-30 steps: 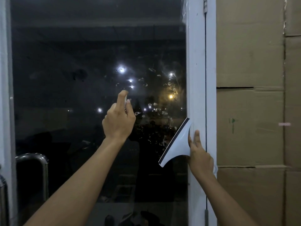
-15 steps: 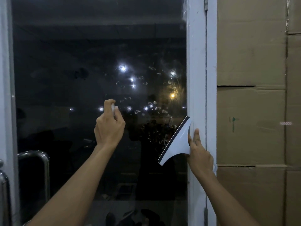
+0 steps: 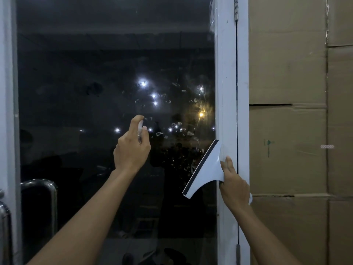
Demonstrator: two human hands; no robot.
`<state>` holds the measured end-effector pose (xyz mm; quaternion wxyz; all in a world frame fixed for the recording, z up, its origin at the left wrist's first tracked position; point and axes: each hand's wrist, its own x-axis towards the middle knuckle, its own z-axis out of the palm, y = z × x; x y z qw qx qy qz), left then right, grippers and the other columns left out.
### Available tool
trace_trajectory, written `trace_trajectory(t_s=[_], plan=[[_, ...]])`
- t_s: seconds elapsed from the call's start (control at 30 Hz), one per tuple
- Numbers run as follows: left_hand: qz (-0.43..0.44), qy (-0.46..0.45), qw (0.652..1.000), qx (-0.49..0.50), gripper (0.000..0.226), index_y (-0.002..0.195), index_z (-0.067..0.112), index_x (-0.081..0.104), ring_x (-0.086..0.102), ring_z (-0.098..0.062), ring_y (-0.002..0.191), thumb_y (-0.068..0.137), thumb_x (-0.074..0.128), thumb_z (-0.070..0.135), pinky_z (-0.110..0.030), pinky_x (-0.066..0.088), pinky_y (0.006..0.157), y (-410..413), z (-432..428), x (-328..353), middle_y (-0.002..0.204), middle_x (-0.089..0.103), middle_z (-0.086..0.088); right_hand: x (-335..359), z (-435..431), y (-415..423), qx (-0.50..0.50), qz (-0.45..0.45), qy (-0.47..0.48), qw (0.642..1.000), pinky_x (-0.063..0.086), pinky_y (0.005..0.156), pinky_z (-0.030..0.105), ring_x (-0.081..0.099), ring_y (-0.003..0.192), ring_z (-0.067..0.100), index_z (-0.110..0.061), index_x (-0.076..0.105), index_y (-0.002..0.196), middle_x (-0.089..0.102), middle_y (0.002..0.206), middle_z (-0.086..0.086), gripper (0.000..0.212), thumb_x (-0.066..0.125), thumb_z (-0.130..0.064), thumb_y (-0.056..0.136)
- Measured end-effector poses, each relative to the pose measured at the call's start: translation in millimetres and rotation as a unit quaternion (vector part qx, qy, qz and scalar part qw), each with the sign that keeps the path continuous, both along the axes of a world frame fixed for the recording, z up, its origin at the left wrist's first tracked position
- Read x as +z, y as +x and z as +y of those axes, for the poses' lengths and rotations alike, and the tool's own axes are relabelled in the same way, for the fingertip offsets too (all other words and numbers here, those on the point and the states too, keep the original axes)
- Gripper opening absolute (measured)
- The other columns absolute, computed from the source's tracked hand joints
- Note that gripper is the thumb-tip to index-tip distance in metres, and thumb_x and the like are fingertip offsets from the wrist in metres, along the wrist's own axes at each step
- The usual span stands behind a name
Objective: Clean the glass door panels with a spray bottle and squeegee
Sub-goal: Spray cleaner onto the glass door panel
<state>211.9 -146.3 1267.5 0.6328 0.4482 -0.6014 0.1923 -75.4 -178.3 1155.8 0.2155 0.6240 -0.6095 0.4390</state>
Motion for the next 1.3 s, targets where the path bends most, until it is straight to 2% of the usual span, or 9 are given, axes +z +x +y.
trace_trajectory(t_s=[0.07, 0.17, 0.43, 0.63, 0.77, 0.93, 1.07, 1.2, 1.3], plan=[[-0.007, 0.014, 1.0, -0.006, 0.032, 0.133, 0.04, 0.04, 0.054, -0.009, 0.049, 0.102, 0.044, 0.036, -0.021, 0.033, 0.043, 5.0, 1.4, 0.5, 0.058, 0.054, 0.005, 0.8, 3.6, 2.3, 0.028, -0.027, -0.042, 0.998, 0.025, 0.043, 0.018, 0.043, 0.047, 0.013, -0.007, 0.059, 0.122, 0.071, 0.098, 0.009, 0.037, 0.067, -0.006, 0.086], [-0.018, 0.033, 0.999, -0.017, 0.033, 0.134, 0.043, 0.04, 0.055, -0.008, 0.05, 0.102, 0.044, 0.037, -0.022, 0.034, 0.044, 13.3, 3.9, 3.3, 0.06, 0.056, 0.007, 11.9, 8.9, 9.4, 0.019, -0.043, -0.084, 0.995, 0.016, 0.04, 0.013, 0.033, 0.039, 0.006, -0.005, 0.061, 0.095, 0.045, 0.057, -0.008, 0.019, 0.073, -0.005, 0.08], [-0.045, 0.03, 0.998, -0.038, 0.033, 0.135, 0.038, 0.042, 0.05, -0.008, 0.046, 0.103, 0.045, 0.033, -0.024, 0.036, 0.045, 37.4, 11.7, 17.6, 0.056, 0.052, 0.009, 42.4, 7.0, 31.3, 0.019, -0.066, -0.156, 0.985, 0.021, 0.048, 0.011, 0.041, 0.05, 0.009, -0.006, 0.062, 0.09, 0.065, 0.068, 0.006, 0.02, 0.076, -0.016, 0.081], [-0.048, 0.003, 0.998, -0.042, 0.031, 0.132, 0.04, 0.043, 0.053, -0.008, 0.05, 0.103, 0.045, 0.033, -0.024, 0.036, 0.045, 48.7, 5.5, 36.7, 0.058, 0.053, 0.009, 72.8, 13.5, 56.5, 0.055, -0.076, -0.123, 0.988, 0.04, 0.055, 0.021, 0.061, 0.07, 0.02, -0.011, 0.059, 0.09, 0.066, 0.083, 0.005, 0.017, 0.072, -0.021, 0.085], [-0.04, -0.02, 0.998, -0.042, 0.034, 0.133, 0.043, 0.041, 0.052, -0.006, 0.047, 0.101, 0.049, 0.034, -0.024, 0.039, 0.045, 70.2, -1.9, 52.4, 0.054, 0.051, 0.01, 113.8, 19.0, 84.8, 0.007, -0.022, -0.062, 0.998, 0.044, 0.079, 0.038, 0.051, 0.084, 0.015, -0.024, 0.044, 0.099, 0.052, 0.089, -0.006, 0.045, 0.07, -0.052, 0.075], [-0.028, -0.02, 0.999, -0.032, 0.045, 0.137, 0.041, 0.035, 0.057, -0.01, 0.051, 0.098, 0.054, 0.033, -0.027, 0.043, 0.048, 113.2, -11.2, 71.0, 0.057, 0.055, 0.007, 162.6, 23.9, 137.7, 0.072, 0.011, 0.044, 0.996, 0.038, 0.098, 0.052, 0.044, 0.112, 0.02, -0.033, 0.032, 0.127, 0.044, 0.118, -0.007, 0.093, 0.064, -0.08, 0.053], [0.015, 0.017, 1.0, 0.0, 0.01, 0.098, 0.025, 0.05, 0.058, -0.013, 0.062, 0.098, 0.053, 0.035, -0.028, 0.038, 0.051, 159.8, -24.5, 86.2, 0.069, 0.059, 0.008, 190.9, 17.8, 191.4, 0.119, 0.06, 0.053, 0.99, 0.033, 0.095, 0.049, 0.04, 0.11, 0.02, -0.039, 0.029, 0.126, 0.039, 0.115, -0.008, 0.096, 0.058, -0.088, 0.049], [0.046, 0.029, 0.999, 0.002, 0.024, 0.078, 0.023, 0.045, 0.057, -0.013, 0.059, 0.098, 0.053, 0.035, -0.028, 0.034, 0.049, 202.7, -35.2, 96.5, 0.068, 0.061, 0.004, 218.1, 10.5, 245.8, 0.16, 0.092, 0.05, 0.981, 0.03, 0.086, 0.042, 0.039, 0.108, 0.018, -0.038, 0.032, 0.12, 0.04, 0.114, -0.007, 0.092, 0.059, -0.09, 0.049], [0.048, 0.038, 0.998, 0.01, 0.026, 0.076, 0.02, 0.048, 0.057, -0.015, 0.058, 0.097, 0.054, 0.035, -0.029, 0.036, 0.05, 231.0, -44.7, 100.6, 0.066, 0.059, 0.003, 236.6, 4.4, 287.1, 0.142, 0.116, 0.082, 0.98, 0.032, 0.097, 0.051, 0.039, 0.115, 0.022, -0.035, 0.037, 0.127, 0.041, 0.122, -0.004, 0.105, 0.05, -0.099, 0.045]])
